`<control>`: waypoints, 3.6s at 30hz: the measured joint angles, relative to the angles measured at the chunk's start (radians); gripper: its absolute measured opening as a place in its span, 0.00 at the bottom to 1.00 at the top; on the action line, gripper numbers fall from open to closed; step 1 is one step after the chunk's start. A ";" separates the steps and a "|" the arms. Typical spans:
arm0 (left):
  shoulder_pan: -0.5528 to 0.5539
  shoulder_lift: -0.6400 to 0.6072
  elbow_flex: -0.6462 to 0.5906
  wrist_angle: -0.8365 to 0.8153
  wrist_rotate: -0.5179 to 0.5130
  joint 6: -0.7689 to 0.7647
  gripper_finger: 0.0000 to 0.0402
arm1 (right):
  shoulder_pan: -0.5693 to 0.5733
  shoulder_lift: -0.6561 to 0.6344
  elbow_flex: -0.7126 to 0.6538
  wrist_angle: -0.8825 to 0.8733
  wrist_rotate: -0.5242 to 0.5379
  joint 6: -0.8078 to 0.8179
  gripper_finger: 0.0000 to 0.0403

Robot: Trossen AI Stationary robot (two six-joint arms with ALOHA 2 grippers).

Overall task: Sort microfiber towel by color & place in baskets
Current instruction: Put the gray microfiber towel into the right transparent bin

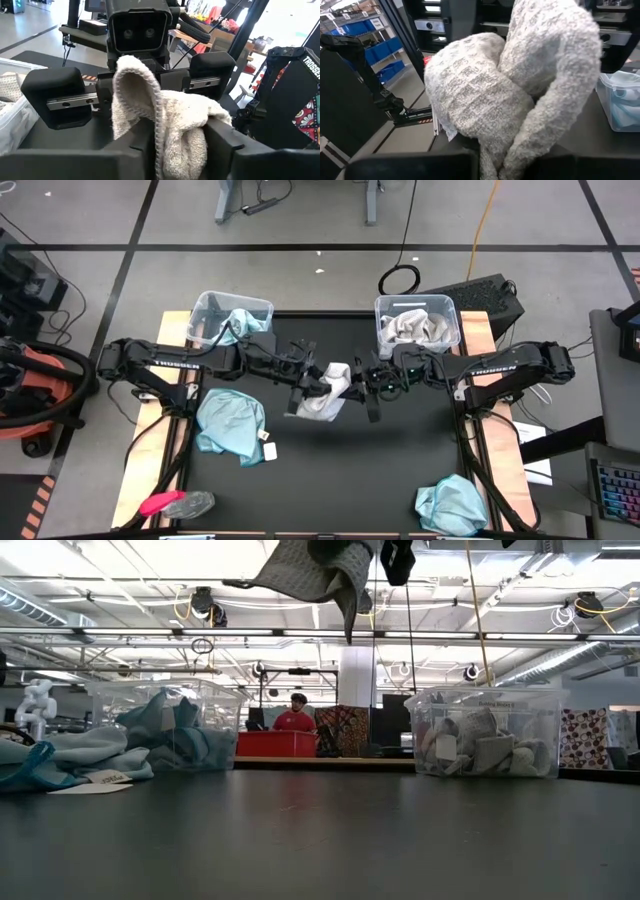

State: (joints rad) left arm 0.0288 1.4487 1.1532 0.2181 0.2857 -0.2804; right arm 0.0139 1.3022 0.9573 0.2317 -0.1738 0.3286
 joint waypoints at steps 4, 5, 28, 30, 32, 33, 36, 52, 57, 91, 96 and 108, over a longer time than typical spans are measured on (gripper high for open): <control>0.000 -0.001 0.001 -0.018 0.000 -0.002 0.44 | 0.000 0.001 0.000 -0.004 0.000 0.000 0.11; 0.000 -0.001 0.001 -0.021 0.000 -0.002 0.46 | 0.000 0.001 0.000 -0.006 0.000 0.002 0.11; 0.005 0.000 0.002 -0.157 0.004 -0.001 0.54 | 0.001 -0.050 -0.001 -0.115 -0.007 0.002 0.12; 0.005 0.000 0.002 -0.164 0.004 -0.002 0.54 | 0.001 -0.062 -0.001 -0.127 -0.005 0.002 0.12; 0.005 0.002 0.001 -0.170 0.003 -0.002 0.54 | 0.001 -0.073 -0.001 -0.131 -0.004 -0.001 0.12; 0.005 0.000 0.001 -0.182 0.003 -0.002 0.54 | 0.000 -0.081 -0.001 -0.134 -0.003 -0.002 0.12; 0.005 -0.007 -0.002 -0.238 0.001 0.004 0.54 | 0.000 -0.107 0.000 -0.155 0.009 -0.005 0.12; 0.006 -0.045 -0.002 -0.462 0.000 0.028 0.54 | -0.002 -0.270 0.001 -0.326 0.098 -0.032 0.12; 0.006 -0.045 -0.002 -0.503 0.000 0.028 0.54 | -0.002 -0.320 0.001 -0.381 0.126 -0.035 0.12; 0.032 -0.045 0.000 -0.741 -0.148 0.023 0.54 | -0.002 -0.582 0.001 -0.686 0.591 -0.100 0.12; 0.032 -0.045 0.000 -0.741 -0.157 0.023 0.54 | -0.002 -0.602 0.001 -0.695 0.714 -0.134 0.12; 0.032 -0.045 0.000 -0.739 -0.165 -0.001 0.54 | -0.027 -0.621 0.001 -0.742 0.984 -0.217 0.12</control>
State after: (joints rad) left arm 0.0612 1.4035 1.1534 -0.5214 0.1211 -0.2817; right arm -0.0135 0.6815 0.9581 -0.5104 0.8104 0.1118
